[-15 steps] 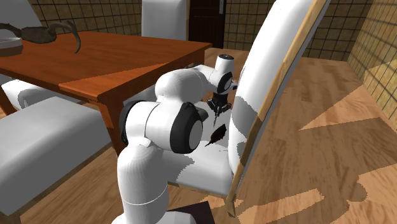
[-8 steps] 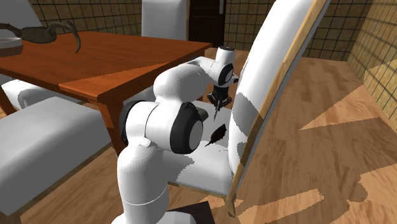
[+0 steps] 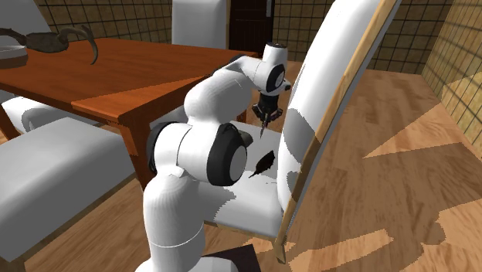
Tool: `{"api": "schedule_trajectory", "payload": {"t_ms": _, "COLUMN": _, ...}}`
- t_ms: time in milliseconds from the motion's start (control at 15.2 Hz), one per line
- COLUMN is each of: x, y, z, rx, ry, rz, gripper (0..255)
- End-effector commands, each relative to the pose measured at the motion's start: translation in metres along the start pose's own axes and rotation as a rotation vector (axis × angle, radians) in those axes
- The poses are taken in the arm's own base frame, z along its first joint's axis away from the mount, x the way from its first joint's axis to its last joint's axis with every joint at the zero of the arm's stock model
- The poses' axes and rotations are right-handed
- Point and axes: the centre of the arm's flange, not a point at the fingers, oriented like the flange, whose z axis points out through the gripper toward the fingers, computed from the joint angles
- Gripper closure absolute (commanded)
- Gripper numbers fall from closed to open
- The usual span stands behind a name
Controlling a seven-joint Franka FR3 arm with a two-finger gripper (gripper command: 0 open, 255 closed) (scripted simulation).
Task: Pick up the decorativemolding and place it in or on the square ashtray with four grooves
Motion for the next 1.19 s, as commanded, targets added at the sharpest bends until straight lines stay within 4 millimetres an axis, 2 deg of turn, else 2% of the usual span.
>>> {"api": "schedule_trajectory", "payload": {"t_ms": 0, "x": -0.001, "y": -0.014, "z": -0.004, "rx": 0.0, "ry": -0.001, "rz": 0.0, "gripper": 255}}
{"api": "schedule_trajectory", "payload": {"t_ms": 990, "x": -0.029, "y": -0.209, "z": 0.009, "rx": 0.0, "ry": -0.001, "rz": 0.0, "gripper": 255}}
{"api": "schedule_trajectory", "payload": {"t_ms": 1122, "x": -0.031, "y": -0.208, "z": 0.019, "rx": 0.0, "ry": -0.001, "rz": 0.0, "gripper": 255}}
